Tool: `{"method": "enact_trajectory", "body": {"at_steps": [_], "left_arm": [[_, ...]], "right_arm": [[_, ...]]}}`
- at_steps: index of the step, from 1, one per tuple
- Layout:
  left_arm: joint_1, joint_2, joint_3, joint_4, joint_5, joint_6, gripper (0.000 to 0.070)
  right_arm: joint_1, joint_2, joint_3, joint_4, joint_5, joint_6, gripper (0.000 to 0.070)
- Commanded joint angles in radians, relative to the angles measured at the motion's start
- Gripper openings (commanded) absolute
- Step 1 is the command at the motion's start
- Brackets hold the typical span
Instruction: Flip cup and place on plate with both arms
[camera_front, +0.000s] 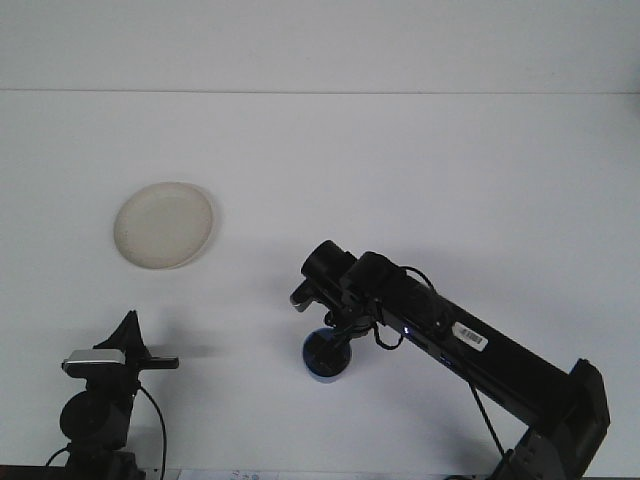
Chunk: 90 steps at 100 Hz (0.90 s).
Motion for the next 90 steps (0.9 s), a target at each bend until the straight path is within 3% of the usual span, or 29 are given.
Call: {"method": "enact_trajectory", "body": {"at_steps": [1, 23, 49, 67, 90], "left_arm": [[0.002, -0.001, -0.019, 0.013, -0.004, 0.008, 0.0015], [0.002, -0.001, -0.019, 0.013, -0.004, 0.008, 0.0015], [0.002, -0.001, -0.019, 0.013, -0.004, 0.008, 0.0015], [0.002, -0.001, -0.019, 0.013, -0.004, 0.008, 0.0015], [0.002, -0.001, -0.019, 0.013, -0.004, 0.008, 0.0015]], "right_arm": [[0.004, -0.045, 0.042, -0.003, 0.002, 0.000, 0.0563], [-0.021, -0.236, 0.104, -0.003, 0.056, 0.006, 0.0564], [-0.024, -0.562, 0.035, 0.111, 0.240, 0.056, 0.0565], [-0.024, -0.862, -0.248, 0.297, 0.414, 0.105, 0.0564], [-0.024, -1.252, -0.676, 0.549, 0.465, 0.140, 0.0563]]}}
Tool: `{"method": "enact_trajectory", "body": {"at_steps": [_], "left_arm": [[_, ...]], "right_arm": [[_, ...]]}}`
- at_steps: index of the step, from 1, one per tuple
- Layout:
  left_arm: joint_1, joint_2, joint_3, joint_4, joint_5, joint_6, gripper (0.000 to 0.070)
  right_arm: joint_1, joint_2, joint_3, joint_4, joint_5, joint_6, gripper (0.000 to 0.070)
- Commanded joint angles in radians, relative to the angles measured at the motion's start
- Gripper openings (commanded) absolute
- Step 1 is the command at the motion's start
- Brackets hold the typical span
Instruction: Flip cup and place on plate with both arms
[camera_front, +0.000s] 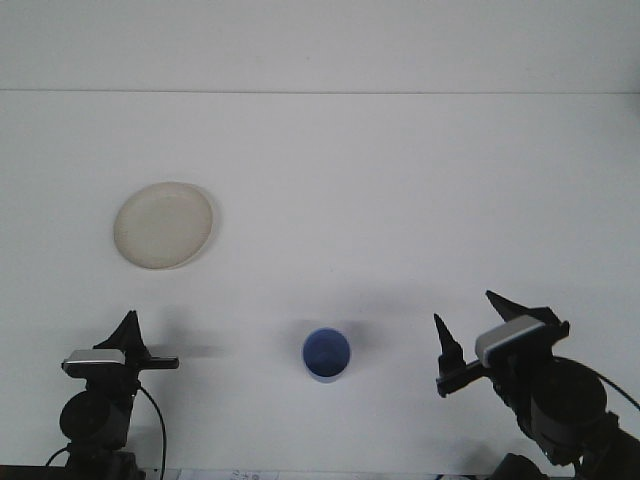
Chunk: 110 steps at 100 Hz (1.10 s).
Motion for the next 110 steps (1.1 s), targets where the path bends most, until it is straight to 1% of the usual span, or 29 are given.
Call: {"method": "enact_trajectory", "body": {"at_steps": [1, 9, 17, 34, 42, 54, 57, 66, 76, 80, 90, 101, 110], "left_arm": [[0.002, -0.001, -0.019, 0.013, -0.004, 0.008, 0.0015], [0.002, -0.001, -0.019, 0.013, -0.004, 0.008, 0.0015], [0.002, -0.001, -0.019, 0.013, -0.004, 0.008, 0.0015], [0.002, -0.001, -0.019, 0.021, -0.004, -0.002, 0.0015], [0.002, -0.001, -0.019, 0.021, -0.004, -0.058, 0.0015], [0.002, -0.001, -0.019, 0.034, -0.004, -0.166, 0.0015], [0.002, -0.001, -0.019, 0.036, -0.004, -0.180, 0.0015], [0.002, -0.001, -0.019, 0.037, -0.004, -0.193, 0.0015], [0.002, -0.001, -0.015, 0.036, -0.002, -0.303, 0.0011], [0.002, -0.001, -0.005, 0.033, 0.008, -0.332, 0.0011], [0.002, 0.009, 0.061, 0.003, 0.082, -0.357, 0.0012], [0.001, 0.070, 0.198, -0.084, 0.103, -0.379, 0.0012], [0.000, 0.171, 0.338, -0.166, 0.123, -0.375, 0.0012]], "right_arm": [[0.009, -0.108, -0.110, 0.060, 0.005, 0.032, 0.0561], [0.009, -0.221, -0.212, 0.096, 0.004, 0.047, 0.0560], [0.009, -0.306, -0.270, 0.097, 0.004, 0.050, 0.0560], [0.009, -0.401, -0.302, 0.100, 0.004, 0.049, 0.0560], [0.009, -0.414, -0.302, 0.103, 0.004, 0.049, 0.0560], [0.009, -0.414, -0.302, 0.103, 0.004, 0.048, 0.0560], [0.009, -0.414, -0.302, 0.103, 0.004, 0.048, 0.0560], [0.009, -0.414, -0.302, 0.103, 0.004, 0.048, 0.0560], [0.009, -0.414, -0.302, 0.103, 0.004, 0.048, 0.0560], [0.009, -0.414, -0.302, 0.103, 0.004, 0.048, 0.0560], [0.009, -0.414, -0.302, 0.102, 0.004, 0.046, 0.0560], [0.009, -0.414, -0.302, 0.102, 0.004, 0.045, 0.0560], [0.009, -0.414, -0.302, 0.102, 0.004, 0.044, 0.0560]]}}
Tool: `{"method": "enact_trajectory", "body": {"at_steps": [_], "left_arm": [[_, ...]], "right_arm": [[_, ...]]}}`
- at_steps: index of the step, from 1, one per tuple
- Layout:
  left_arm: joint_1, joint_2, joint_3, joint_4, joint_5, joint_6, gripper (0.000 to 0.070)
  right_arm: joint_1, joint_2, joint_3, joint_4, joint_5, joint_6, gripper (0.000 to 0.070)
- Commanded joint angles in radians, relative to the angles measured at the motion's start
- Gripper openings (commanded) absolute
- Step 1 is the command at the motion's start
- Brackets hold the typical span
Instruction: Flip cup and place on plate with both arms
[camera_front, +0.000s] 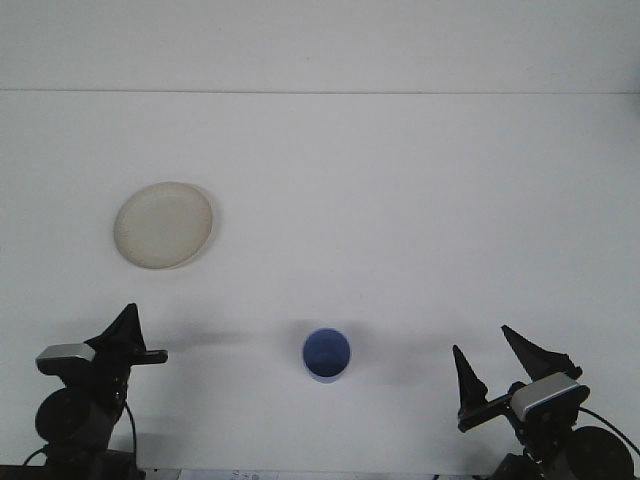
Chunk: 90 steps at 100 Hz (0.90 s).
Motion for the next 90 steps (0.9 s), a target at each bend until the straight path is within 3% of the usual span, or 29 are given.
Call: {"method": "enact_trajectory", "body": {"at_steps": [1, 11, 15, 19, 27, 32, 50, 65, 90], "left_arm": [[0.000, 0.072, 0.108, -0.041, 0.018, -0.012, 0.0012], [0.000, 0.226, 0.277, -0.137, 0.107, 0.030, 0.0026], [0.000, 0.291, 0.342, -0.175, 0.155, 0.049, 0.0079], [-0.001, 0.355, 0.405, -0.213, 0.207, 0.069, 0.0189], [-0.009, 0.486, 0.526, -0.292, 0.307, 0.110, 0.0496], [-0.021, 0.561, 0.594, -0.346, 0.352, 0.134, 0.0601], [-0.121, 0.793, 0.778, -0.497, 0.470, 0.228, 0.0609], [-0.262, 0.955, 0.890, -0.592, 0.473, 0.272, 0.0609], [-0.505, 1.172, 1.000, -0.618, 0.471, 0.281, 0.0609]], "right_arm": [[0.009, -0.001, 0.008, 0.008, 0.000, 0.006, 0.0560], [0.009, -0.001, 0.008, 0.007, 0.000, 0.004, 0.0560], [0.009, -0.001, 0.008, 0.007, 0.000, 0.004, 0.0560], [0.009, -0.001, 0.008, 0.007, 0.000, 0.004, 0.0560], [0.008, -0.001, 0.008, 0.007, 0.000, 0.004, 0.0560], [0.009, -0.001, 0.008, 0.007, 0.000, 0.004, 0.0560], [0.009, -0.001, 0.008, 0.005, 0.000, 0.003, 0.0560], [0.008, -0.001, 0.008, 0.005, 0.001, 0.003, 0.0560], [0.008, -0.001, 0.008, 0.005, 0.001, 0.000, 0.0560]]}}
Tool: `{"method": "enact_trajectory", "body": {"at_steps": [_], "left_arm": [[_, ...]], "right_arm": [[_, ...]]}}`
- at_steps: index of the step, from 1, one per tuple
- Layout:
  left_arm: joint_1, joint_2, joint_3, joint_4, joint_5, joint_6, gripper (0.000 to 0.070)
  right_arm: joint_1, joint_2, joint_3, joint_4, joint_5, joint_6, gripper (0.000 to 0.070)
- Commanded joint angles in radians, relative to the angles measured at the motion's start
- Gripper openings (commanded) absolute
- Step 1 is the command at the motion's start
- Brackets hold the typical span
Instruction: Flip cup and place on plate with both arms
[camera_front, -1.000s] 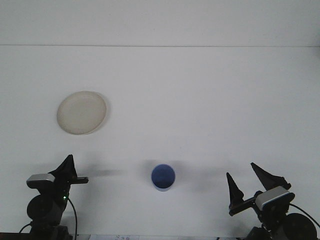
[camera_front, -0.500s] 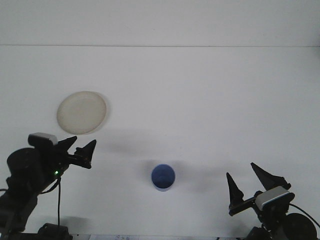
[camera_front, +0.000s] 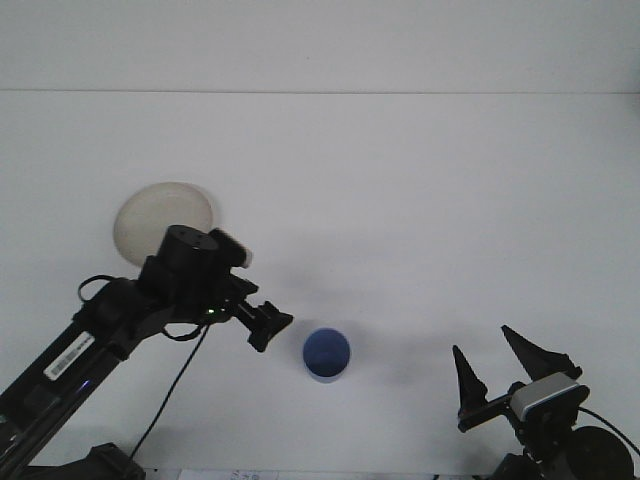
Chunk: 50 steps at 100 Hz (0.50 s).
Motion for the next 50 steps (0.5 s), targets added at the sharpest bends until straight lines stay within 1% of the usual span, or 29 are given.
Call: {"method": "enact_trajectory", "body": {"at_steps": [1, 11, 20, 26, 50], "left_arm": [[-0.052, 0.045, 0.035, 0.004, 0.002, 0.014, 0.0609], [-0.123, 0.112, 0.058, 0.002, -0.018, 0.025, 0.0611], [-0.172, 0.162, 0.064, 0.005, -0.080, 0.028, 0.0615], [-0.196, 0.191, 0.064, 0.006, -0.105, 0.028, 0.0615], [-0.238, 0.295, 0.064, 0.031, -0.108, 0.032, 0.0615]], "right_arm": [[0.008, -0.001, 0.008, 0.006, 0.000, 0.000, 0.0560], [0.008, -0.001, 0.008, 0.006, 0.000, 0.000, 0.0560], [0.008, -0.001, 0.008, 0.006, 0.000, 0.000, 0.0560], [0.008, -0.001, 0.008, 0.006, 0.000, 0.000, 0.0560], [0.008, -0.001, 0.008, 0.006, 0.000, 0.000, 0.0560]]}}
